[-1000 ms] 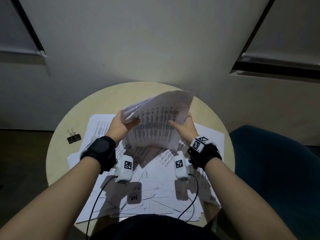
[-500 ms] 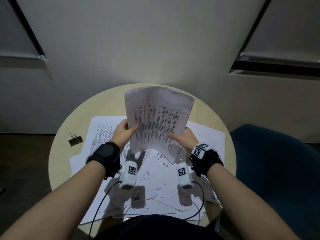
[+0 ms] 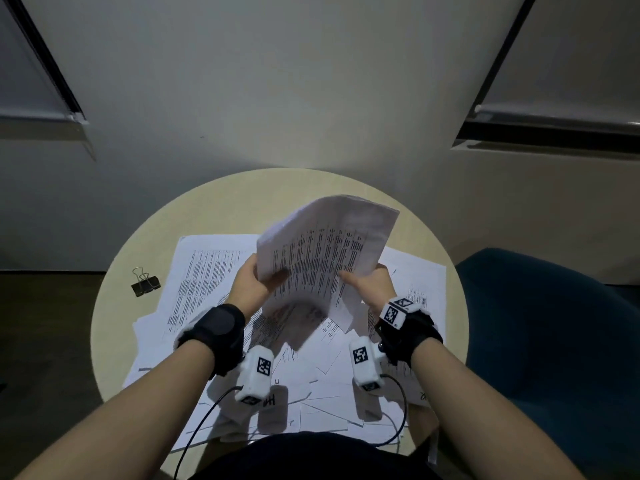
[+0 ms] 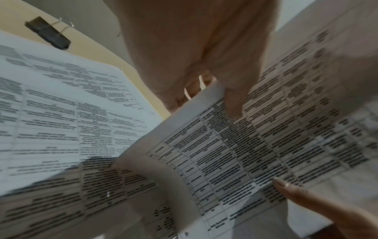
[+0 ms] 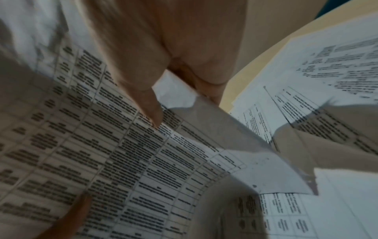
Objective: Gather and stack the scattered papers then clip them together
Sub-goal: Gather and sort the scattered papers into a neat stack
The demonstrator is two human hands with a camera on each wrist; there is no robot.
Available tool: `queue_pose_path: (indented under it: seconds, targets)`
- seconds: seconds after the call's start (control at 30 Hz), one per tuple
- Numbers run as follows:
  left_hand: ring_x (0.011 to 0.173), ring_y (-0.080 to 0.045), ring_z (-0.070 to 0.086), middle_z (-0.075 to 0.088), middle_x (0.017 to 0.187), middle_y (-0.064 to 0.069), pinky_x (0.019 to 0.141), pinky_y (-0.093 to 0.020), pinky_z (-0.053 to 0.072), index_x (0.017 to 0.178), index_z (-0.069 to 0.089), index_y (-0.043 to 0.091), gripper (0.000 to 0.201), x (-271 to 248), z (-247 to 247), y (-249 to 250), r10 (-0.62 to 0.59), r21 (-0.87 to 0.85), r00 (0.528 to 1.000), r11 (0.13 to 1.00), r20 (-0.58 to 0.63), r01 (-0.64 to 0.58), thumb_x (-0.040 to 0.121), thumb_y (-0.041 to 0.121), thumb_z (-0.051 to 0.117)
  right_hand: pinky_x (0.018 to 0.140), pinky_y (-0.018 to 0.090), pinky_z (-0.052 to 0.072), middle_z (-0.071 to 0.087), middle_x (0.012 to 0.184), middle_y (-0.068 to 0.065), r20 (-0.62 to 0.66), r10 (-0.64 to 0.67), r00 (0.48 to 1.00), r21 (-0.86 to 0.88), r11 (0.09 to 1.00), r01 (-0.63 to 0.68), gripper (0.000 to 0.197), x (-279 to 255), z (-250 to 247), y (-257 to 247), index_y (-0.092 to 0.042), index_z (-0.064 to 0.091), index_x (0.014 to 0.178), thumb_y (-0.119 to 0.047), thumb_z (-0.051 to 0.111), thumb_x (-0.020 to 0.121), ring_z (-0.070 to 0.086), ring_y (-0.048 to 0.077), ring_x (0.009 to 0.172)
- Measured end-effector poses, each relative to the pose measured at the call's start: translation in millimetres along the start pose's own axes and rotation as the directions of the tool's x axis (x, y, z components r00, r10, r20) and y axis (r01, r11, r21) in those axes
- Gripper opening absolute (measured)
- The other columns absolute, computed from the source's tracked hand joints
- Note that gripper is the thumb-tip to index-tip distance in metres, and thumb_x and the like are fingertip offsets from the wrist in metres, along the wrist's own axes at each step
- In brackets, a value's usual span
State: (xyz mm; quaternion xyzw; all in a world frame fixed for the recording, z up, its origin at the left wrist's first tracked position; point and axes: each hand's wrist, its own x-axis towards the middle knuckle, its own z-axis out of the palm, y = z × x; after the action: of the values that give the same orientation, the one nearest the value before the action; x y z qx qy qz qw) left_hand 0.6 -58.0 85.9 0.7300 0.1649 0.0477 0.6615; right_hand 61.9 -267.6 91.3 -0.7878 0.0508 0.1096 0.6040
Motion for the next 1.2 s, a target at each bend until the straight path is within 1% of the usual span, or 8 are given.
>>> queue_pose_path:
  seconds: [0.3,0.5,0.6,0.7,0.77,0.87,1.03,1.2]
  targets:
    - [0.101,-0.026,0.063,0.068,0.109,-0.014,0.093,-0.042,0.05,0.113,0.066,0.009,0.03,5,4,0,-0.003,0.101,1.0,0.995,-0.014,0.005,0.087,0.023,0.068,0.086,0.042,0.057,0.074,0.097,0.012,0.038,0.013,0.999,-0.033,0.999,-0.012,0.035,3,-5,8,0.001,0.069,0.1,-0.021,0.08,0.076,0.071,0.025,0.09]
    - [0.069,-0.019,0.053,0.058,0.071,-0.003,0.063,-0.028,0.044,0.072,0.058,0.017,0.018,14,-4,-11,-0.046,0.188,0.999,0.981,-0.024,0.049,0.088,0.02,0.067,0.047,0.017,0.037,0.05,0.056,0.0,0.114,0.075,0.991,-0.251,0.967,-0.045,0.027,0,-17,20,-0.011,0.052,0.062,-0.016,0.067,0.084,0.048,0.009,0.045]
    - [0.084,-0.024,0.059,0.061,0.088,-0.005,0.07,-0.028,0.048,0.094,0.064,0.016,0.008,12,-16,-35,-0.173,0.273,0.985,0.947,0.0,0.166,0.088,0.02,0.065,0.044,0.02,0.032,0.05,0.063,0.002,0.046,0.142,0.989,-0.354,0.928,-0.117,0.019,0,-31,46,-0.01,0.051,0.077,-0.016,0.066,0.087,0.046,0.014,0.053]
    - [0.116,-0.029,0.055,0.057,0.124,-0.012,0.093,-0.032,0.042,0.128,0.05,0.01,0.05,1,-38,-69,-0.323,0.718,0.945,0.645,-0.052,0.261,0.087,0.033,0.065,0.047,0.024,0.029,0.049,0.063,0.005,0.011,0.278,0.96,-0.436,0.866,-0.246,0.028,-3,-43,77,-0.01,0.047,0.068,-0.019,0.066,0.087,0.044,0.018,0.053]
    - [0.116,-0.033,0.049,0.053,0.125,-0.017,0.097,-0.036,0.041,0.12,0.049,0.01,0.054,-12,-55,-90,-0.331,0.872,0.934,0.409,-0.134,0.27,0.081,0.043,0.066,0.047,0.025,0.025,0.041,0.056,0.002,0.004,0.351,0.936,-0.463,0.831,-0.309,0.04,-6,-48,95,-0.012,0.037,0.06,-0.02,0.066,0.087,0.038,0.017,0.047]
    - [0.112,-0.038,0.041,0.044,0.119,-0.019,0.097,-0.043,0.04,0.109,0.045,0.009,0.057,-28,-78,-114,-0.326,0.865,0.928,0.394,-0.183,0.309,0.073,0.044,0.072,0.047,0.024,0.029,0.043,0.053,0.002,-0.019,0.442,0.897,-0.509,0.768,-0.389,0.041,-16,-51,108,-0.015,0.037,0.063,-0.032,0.066,0.087,0.04,0.017,0.043]
    - [0.138,-0.044,0.021,0.015,0.151,-0.027,0.113,-0.047,0.027,0.148,0.014,0.009,0.118,-38,-92,-130,-0.376,0.87,0.893,0.32,-0.248,0.376,0.061,0.055,0.079,0.044,0.021,0.033,0.036,0.022,-0.006,-0.02,0.433,0.901,-0.462,0.795,-0.393,0.046,-24,-51,110,-0.013,0.041,0.055,-0.031,0.064,0.09,0.039,0.013,0.03]
    - [0.121,-0.033,0.038,0.034,0.133,-0.015,0.105,-0.04,0.03,0.143,0.019,0.017,0.125,-40,-85,-127,-0.358,0.927,0.905,0.202,-0.231,0.316,0.043,0.068,0.073,0.047,0.022,0.034,0.034,0.026,-0.007,-0.002,0.443,0.897,-0.452,0.8,-0.396,0.047,-18,-52,115,-0.012,0.038,0.055,-0.032,0.066,0.087,0.034,0.01,0.021]
